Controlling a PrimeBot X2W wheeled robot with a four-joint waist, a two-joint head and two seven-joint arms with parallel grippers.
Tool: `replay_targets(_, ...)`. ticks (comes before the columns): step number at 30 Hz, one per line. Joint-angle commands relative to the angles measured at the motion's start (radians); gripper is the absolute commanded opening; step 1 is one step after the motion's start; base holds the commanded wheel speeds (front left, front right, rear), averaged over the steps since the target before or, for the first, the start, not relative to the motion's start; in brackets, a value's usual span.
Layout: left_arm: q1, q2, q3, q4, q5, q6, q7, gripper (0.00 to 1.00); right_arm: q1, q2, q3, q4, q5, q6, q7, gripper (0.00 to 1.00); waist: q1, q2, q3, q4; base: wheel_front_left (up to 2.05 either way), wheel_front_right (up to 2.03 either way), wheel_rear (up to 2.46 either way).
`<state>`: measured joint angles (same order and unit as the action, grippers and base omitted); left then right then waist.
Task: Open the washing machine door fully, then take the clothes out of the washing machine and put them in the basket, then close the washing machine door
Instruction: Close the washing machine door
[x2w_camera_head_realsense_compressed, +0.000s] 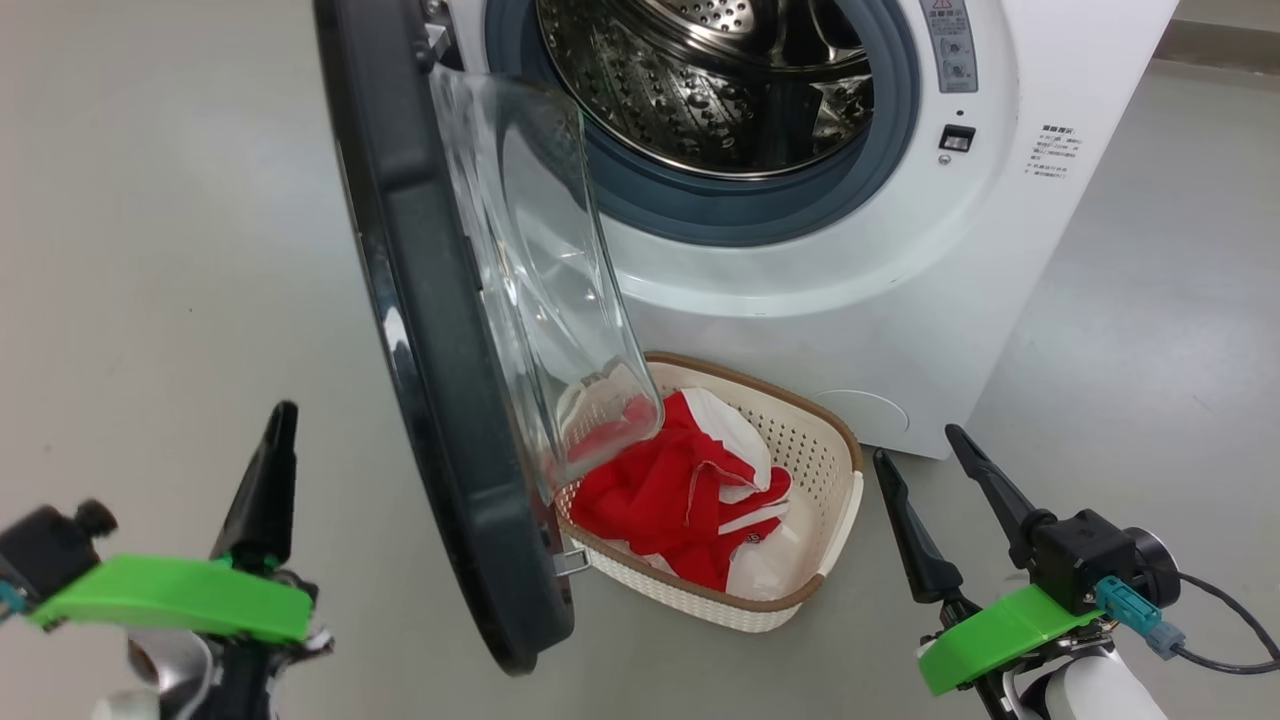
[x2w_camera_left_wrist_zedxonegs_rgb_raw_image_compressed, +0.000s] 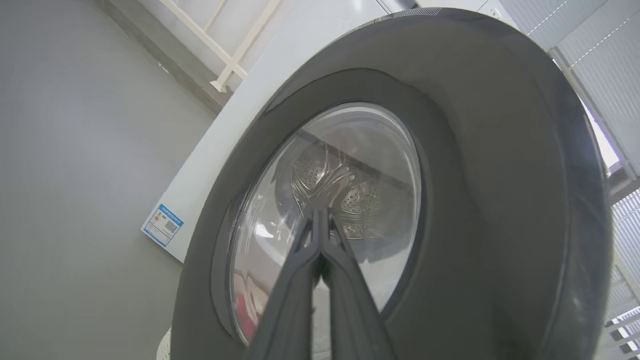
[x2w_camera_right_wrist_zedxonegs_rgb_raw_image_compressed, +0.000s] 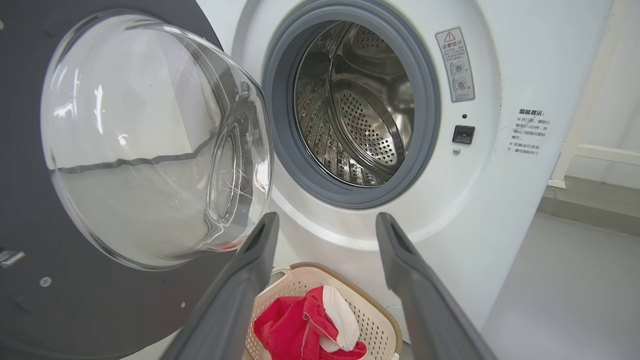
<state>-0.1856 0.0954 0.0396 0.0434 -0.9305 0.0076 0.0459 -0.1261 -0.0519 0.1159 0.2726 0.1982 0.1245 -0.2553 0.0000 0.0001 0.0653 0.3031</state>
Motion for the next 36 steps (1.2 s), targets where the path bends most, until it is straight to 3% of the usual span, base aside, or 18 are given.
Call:
replay_targets(1, -0.053, 0.008, 0.046, -0.045, -0.052, 0.001, 0.036, 0.00, -0.017, 0.002, 0.026, -0.025, 0.001, 0.006, -0.006, 1.00, 0.0000, -0.0001, 0.003, -0.001, 0.00, 0.00, 0.00)
replay_targets(10, -0.117, -0.027, 0.140, -0.179, -0.446, 0.125, 0.271, 0.00, -0.027, 0.002, 0.029, -0.027, -0.005, 0.006, -0.006, 1.00, 0.0000, -0.0001, 0.023, -0.019, 0.00, 0.00, 0.00)
replay_targets(20, -0.104, -0.043, 0.149, -0.314, -0.728, 0.270, 0.350, 0.00, -0.040, 0.002, 0.032, -0.027, 0.002, 0.006, -0.006, 1.00, 0.0000, -0.0001, 0.040, -0.049, 0.00, 0.00, 0.00)
replay_targets(26, -0.087, -0.044, 0.120, -0.362, -0.746, 0.289, 0.361, 0.00, -0.043, 0.002, 0.029, -0.025, 0.003, 0.006, -0.006, 1.00, 0.0000, -0.0001, 0.051, -0.064, 0.00, 0.00, 0.00)
replay_targets(36, -0.098, -0.041, 0.093, -0.347, -0.714, 0.278, 0.346, 0.00, -0.058, 0.002, 0.038, -0.027, 0.013, 0.006, -0.006, 1.00, 0.0000, -0.0001, 0.071, -0.125, 0.00, 0.00, 0.00)
